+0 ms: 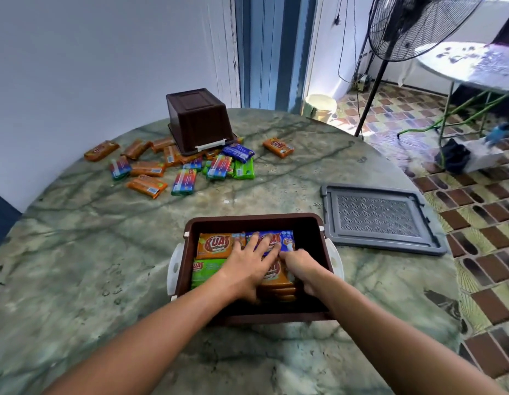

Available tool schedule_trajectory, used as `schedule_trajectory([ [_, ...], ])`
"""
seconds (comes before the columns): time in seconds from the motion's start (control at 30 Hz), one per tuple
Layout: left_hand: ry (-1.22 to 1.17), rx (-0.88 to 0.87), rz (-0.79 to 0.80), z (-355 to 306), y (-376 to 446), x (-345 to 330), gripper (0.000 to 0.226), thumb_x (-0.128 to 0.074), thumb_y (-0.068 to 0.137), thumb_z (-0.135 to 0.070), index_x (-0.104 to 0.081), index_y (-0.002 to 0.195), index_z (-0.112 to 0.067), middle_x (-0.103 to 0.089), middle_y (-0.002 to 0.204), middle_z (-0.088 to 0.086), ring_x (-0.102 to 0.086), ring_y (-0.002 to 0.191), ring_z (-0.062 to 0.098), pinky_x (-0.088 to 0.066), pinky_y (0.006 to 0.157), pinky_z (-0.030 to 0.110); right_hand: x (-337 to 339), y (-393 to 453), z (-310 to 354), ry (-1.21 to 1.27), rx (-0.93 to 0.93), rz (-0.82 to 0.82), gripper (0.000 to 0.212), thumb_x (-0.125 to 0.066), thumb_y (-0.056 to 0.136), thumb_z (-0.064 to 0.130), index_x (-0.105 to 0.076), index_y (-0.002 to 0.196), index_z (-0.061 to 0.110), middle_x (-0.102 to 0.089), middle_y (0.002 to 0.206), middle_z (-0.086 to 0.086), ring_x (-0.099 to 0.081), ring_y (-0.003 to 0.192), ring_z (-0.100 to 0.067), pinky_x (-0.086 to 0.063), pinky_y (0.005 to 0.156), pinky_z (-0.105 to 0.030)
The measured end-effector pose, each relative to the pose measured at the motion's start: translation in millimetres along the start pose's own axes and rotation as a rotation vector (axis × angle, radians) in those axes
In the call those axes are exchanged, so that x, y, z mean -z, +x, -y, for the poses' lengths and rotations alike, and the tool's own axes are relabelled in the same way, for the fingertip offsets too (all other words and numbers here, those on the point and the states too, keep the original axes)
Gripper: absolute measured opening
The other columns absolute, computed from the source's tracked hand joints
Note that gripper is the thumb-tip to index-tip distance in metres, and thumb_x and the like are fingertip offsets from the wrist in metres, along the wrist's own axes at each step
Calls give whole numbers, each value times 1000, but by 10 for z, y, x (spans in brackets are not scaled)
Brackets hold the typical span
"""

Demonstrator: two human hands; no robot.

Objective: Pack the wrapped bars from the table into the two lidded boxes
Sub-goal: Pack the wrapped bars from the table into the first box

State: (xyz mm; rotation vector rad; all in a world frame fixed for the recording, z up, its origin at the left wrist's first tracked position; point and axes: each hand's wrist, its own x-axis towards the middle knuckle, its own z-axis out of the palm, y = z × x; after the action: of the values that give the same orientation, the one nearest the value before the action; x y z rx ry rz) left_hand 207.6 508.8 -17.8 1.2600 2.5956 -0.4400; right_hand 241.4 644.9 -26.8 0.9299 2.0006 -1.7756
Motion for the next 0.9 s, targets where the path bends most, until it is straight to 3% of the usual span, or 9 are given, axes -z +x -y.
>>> schedule_trajectory([
  [0.1, -181, -41, 7, 164, -67, 131, 118, -69, 66, -66, -2, 153, -23, -8, 159, 9, -10, 145, 29, -24, 114, 49, 59, -40, 31, -189, 93, -45, 61, -56, 72, 23, -41, 128, 2, -62, 115, -20, -63, 98, -32, -56, 81, -42],
  [0.2, -248, -76, -71, 261, -95, 236, 96, -68, 73, -55, -21, 151, -23, -31, 151, 7, -29, 137, 23, -32, 110, 41, 178, -188, 192, -264, 180, -80, 27, -57, 79, 17, -51, 103, 8, -64, 92, -6, -62, 77, -16, -50, 57, -29],
  [0.27, -337, -96, -150, 258, -72, 334, 73, -65, 79, -47, -41, 142, -22, -49, 138, 1, -45, 125, 18, -41, 101, 36, 332, -230, 295, -306, 260, -132, 9, -58, 80, 17, -60, 87, 12, -64, 80, 0, -61, 73, -15, -48, 58, -27],
  [0.43, -654, 56, -523, 99, 171, 802, 32, -65, 84, -35, -68, 110, -17, -71, 101, -2, -65, 91, 14, -54, 79, 33, 841, -245, 609, -92, 315, -204, 13, -61, 60, 25, -67, 55, 15, -50, 52, 2, -46, 56, -19, -40, 58, -31],
  [0.53, -869, 110, -568, -124, 543, 1151, 25, -68, 83, -30, -69, 102, -15, -70, 93, -2, -65, 80, 10, -55, 74, 29, 1379, -219, 709, -18, 313, -290, 7, -61, 65, 20, -62, 59, 16, -45, 59, -5, -40, 59, -19, -41, 58, -34],
  [0.63, -1092, 144, -500, -385, 988, 1403, 27, -73, 80, -26, -66, 103, -13, -68, 91, 2, -65, 81, 15, -53, 76, 29, 1951, -75, 708, 33, 259, -300, 3, -59, 83, 11, -60, 85, 10, -42, 77, -10, -38, 64, -20, -38, 54, -28],
  [0.73, -1211, 230, -319, -676, 1490, 1494, 39, -74, 78, -30, -61, 110, -14, -64, 93, 3, -61, 89, 19, -49, 78, 28, 2491, 174, 570, 60, 182, -355, 5, -59, 84, 11, -60, 79, 10, -43, 74, -7, -38, 59, -19, -37, 55, -27],
  [0.83, -1208, 361, -148, -925, 1964, 1433, 39, -74, 75, -34, -57, 103, -13, -58, 87, 2, -54, 84, 21, -41, 62, 27, 2917, 474, 387, 4, 142, -441, 6, -63, 82, 12, -64, 85, 7, -48, 69, -6, -43, 61, -19, -48, 64, -31],
  [0.9, -1192, 445, -86, -1070, 2252, 1314, 39, -72, 77, -31, -54, 105, -11, -56, 84, 3, -52, 86, 23, -36, 62, 27, 3137, 669, 233, -57, 124, -496, 7, -63, 81, 12, -63, 84, 5, -50, 65, -7, -47, 60, -20, -45, 59, -28],
])
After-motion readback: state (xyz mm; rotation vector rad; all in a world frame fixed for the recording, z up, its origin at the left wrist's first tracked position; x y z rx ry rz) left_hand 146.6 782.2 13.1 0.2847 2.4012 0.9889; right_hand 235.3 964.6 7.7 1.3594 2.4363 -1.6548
